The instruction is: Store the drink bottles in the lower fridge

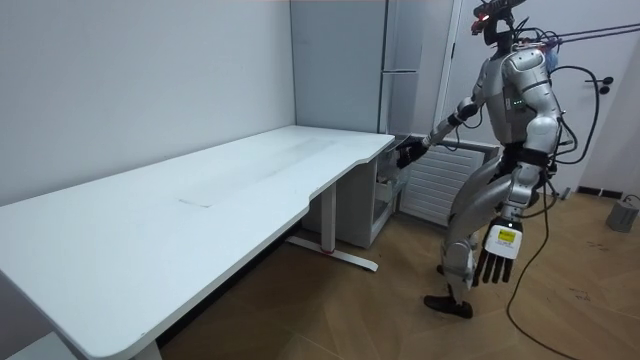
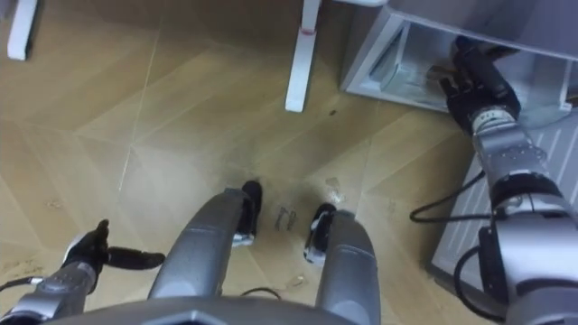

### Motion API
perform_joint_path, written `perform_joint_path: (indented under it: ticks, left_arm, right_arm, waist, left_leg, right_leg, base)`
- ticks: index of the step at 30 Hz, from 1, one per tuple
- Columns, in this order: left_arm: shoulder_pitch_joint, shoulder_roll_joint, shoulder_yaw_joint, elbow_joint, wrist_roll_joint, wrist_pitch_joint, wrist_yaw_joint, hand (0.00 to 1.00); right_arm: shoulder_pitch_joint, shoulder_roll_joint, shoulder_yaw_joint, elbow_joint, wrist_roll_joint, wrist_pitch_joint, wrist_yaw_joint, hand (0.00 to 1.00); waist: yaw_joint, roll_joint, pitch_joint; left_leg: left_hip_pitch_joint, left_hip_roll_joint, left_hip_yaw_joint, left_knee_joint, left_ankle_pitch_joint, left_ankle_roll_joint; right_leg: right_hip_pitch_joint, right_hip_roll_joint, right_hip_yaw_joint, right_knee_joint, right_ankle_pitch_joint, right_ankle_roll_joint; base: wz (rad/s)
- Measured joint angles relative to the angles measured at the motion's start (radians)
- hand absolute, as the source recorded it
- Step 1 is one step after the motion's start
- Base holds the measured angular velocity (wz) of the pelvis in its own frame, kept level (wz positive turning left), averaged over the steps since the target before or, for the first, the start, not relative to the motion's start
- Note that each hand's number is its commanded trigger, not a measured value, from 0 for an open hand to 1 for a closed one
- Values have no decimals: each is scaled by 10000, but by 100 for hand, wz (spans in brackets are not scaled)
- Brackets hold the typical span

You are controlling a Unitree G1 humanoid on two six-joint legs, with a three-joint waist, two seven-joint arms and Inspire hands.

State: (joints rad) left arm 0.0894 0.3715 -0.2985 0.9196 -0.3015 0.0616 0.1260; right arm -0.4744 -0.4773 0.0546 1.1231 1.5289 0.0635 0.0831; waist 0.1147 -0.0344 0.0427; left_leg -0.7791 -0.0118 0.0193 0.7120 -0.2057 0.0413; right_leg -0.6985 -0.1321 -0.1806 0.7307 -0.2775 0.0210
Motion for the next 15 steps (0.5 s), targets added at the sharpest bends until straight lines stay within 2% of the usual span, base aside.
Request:
perform_joint_path:
  ticks: [7,12,15]
  left_arm:
    - [2,-1,22,-12,22,47,-79,0]
    - [21,-37,113,204,225,69,-92,0]
    - [32,-80,166,287,235,189,-91,0]
  right_arm:
    - [162,1,-35,21,-18,0,37,0]
    - [314,27,-352,397,-9,12,76,0]
    - [508,26,-420,438,73,-11,66,0]
  waist:
    - [-32,29,-26]
    - [-31,69,-67]
    - [-35,78,-101]
  left_leg:
    - [211,-17,87,-58,-7,18]
    - [871,-18,193,-362,-12,23]
    - [1318,6,226,-667,20,-16]
  right_leg:
    - [154,2,119,-31,37,50]
    - [735,5,184,-255,32,68]
    - [1132,103,284,-591,126,85]
  base:
    - [-3]
    - [-2]
    - [-10]
